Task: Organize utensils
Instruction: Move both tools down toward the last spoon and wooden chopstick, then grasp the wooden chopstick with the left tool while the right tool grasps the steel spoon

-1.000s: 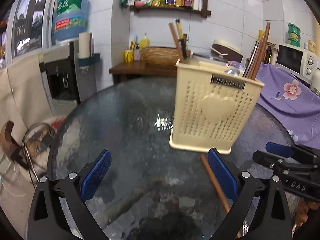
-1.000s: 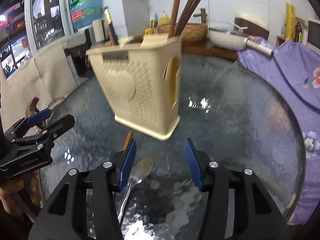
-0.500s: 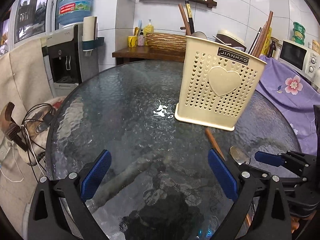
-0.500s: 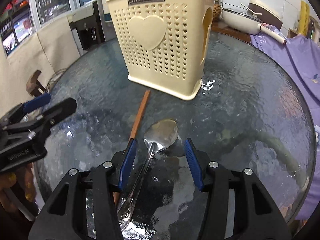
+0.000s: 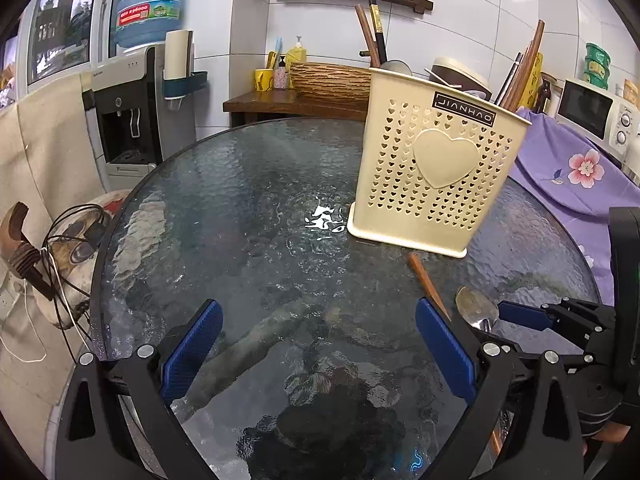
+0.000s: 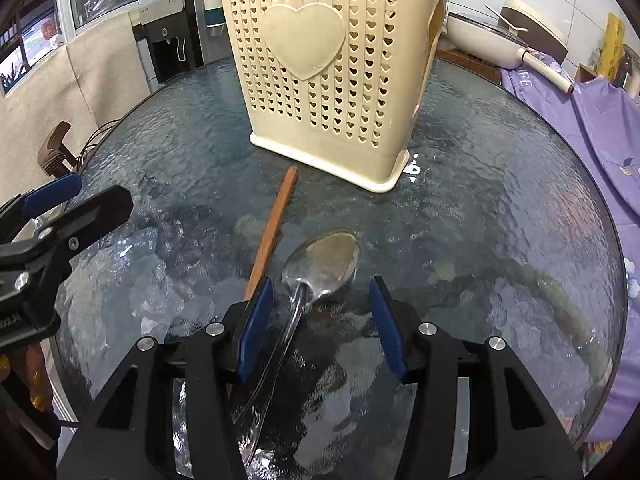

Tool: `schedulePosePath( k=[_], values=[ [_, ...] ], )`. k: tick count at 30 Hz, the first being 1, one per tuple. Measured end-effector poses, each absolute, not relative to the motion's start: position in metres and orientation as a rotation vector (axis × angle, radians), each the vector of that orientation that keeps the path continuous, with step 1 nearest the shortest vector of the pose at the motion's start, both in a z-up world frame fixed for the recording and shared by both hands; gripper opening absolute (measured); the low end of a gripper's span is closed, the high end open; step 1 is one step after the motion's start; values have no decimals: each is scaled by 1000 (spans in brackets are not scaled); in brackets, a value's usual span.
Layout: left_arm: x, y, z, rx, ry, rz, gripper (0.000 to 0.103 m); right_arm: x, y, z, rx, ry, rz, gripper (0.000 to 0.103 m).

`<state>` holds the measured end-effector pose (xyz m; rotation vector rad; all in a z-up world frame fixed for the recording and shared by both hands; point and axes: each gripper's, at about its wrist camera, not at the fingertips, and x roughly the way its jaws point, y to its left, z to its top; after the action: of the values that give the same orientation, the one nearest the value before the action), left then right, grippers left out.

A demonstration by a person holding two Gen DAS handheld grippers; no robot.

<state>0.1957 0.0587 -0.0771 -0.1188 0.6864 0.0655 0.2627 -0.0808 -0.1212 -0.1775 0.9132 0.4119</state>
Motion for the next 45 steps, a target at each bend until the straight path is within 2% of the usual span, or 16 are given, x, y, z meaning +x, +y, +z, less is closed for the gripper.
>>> schedulePosePath(
  k=[4, 14, 19, 24, 27, 31, 33, 36, 45],
  values=[
    [198, 58, -80, -123, 701, 64, 95, 268, -79, -121, -182, 907, 414, 39],
    [215, 34, -89, -75, 772, -28, 95, 273, -101, -119, -207, 910, 448, 39],
    [229, 15, -92, -82, 826, -132, 91, 277, -125, -120, -190, 927, 421, 39],
    [252, -4, -97, -74, 892, -186, 63, 277, -136, -120, -180, 928, 409, 39],
    [264, -12, -102, -61, 932, -195, 51, 277, -136, -120, -181, 926, 412, 39],
    [274, -20, -104, -14, 938, -168, 41, 278, -137, -120, -181, 924, 413, 39],
    [276, -22, -104, -6, 946, -166, 25, 279, -138, -120, -180, 923, 412, 39],
    [280, -29, -103, 20, 950, -164, 15, 279, -137, -120, -180, 924, 408, 39],
    [281, -45, -104, 47, 945, -186, 10, 284, -135, -120, -181, 933, 393, 39]
  ],
)
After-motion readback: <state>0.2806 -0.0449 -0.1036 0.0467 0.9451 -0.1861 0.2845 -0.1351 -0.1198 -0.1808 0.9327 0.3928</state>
